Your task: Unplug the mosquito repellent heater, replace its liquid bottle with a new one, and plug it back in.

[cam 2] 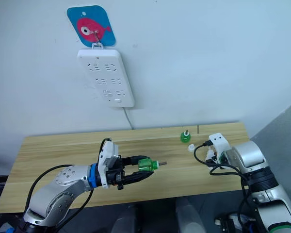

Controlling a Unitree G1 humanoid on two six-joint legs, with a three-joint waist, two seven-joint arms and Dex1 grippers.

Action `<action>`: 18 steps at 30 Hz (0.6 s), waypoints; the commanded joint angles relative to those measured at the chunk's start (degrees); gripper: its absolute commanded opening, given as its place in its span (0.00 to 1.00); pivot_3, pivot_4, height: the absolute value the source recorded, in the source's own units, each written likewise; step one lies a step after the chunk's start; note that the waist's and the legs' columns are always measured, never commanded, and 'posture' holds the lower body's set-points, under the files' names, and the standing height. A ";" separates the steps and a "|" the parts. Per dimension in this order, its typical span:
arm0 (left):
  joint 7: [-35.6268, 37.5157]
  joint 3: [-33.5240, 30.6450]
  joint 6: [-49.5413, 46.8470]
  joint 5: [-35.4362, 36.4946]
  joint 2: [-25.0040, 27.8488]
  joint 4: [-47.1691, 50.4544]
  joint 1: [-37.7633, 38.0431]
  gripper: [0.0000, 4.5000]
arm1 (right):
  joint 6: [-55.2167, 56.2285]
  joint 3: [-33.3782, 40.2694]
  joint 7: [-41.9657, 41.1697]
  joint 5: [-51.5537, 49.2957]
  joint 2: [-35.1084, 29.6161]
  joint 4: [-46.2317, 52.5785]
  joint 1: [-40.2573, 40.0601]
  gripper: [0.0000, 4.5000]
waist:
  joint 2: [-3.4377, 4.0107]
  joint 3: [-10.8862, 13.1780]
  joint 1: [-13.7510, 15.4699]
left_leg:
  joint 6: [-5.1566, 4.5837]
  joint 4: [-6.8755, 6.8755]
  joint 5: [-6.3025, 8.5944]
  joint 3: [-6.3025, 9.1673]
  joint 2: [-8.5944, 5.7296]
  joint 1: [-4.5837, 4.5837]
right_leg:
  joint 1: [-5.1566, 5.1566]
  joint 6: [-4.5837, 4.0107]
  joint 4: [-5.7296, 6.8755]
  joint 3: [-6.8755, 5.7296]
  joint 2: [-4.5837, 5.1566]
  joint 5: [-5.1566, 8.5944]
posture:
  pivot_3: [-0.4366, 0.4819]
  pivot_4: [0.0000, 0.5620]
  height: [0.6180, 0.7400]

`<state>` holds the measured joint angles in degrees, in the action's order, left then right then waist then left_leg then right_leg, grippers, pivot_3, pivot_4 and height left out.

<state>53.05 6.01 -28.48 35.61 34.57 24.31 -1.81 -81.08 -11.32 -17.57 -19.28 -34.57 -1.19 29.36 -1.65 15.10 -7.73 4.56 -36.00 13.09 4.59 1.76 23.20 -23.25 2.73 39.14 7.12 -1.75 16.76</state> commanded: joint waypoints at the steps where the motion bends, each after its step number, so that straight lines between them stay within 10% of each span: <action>1: 0.05 -0.22 -0.04 0.44 -0.09 2.32 -0.09 0.53 | -0.42 1.61 -1.23 -0.04 -0.51 2.04 -0.94 0.67 | 0.00 0.00 0.03 | 0.00 0.00 0.00 0.01 0.00 0.03 | 0.00 0.01 -0.05 0.00 0.00 -0.01 | 0.37 0.45 1.00; 18: 10.18 -4.47 -12.23 14.03 2.85 -5.01 -15.91 0.53 | -2.58 32.74 -33.37 -35.94 -15.04 24.94 -4.44 0.67 | 0.13 -0.19 -0.30 | -0.01 -0.14 0.00 0.20 -0.09 0.52 | -0.26 0.11 -0.10 -0.29 0.12 -0.09 | 0.25 0.28 1.00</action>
<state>62.25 3.62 -39.44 46.76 37.69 19.19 -16.30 -80.71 16.32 -49.80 -49.67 -49.24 22.06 22.83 -1.52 14.91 -8.03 4.55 -36.23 13.09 4.79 1.67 23.74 -23.51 2.85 39.04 6.82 -1.63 16.59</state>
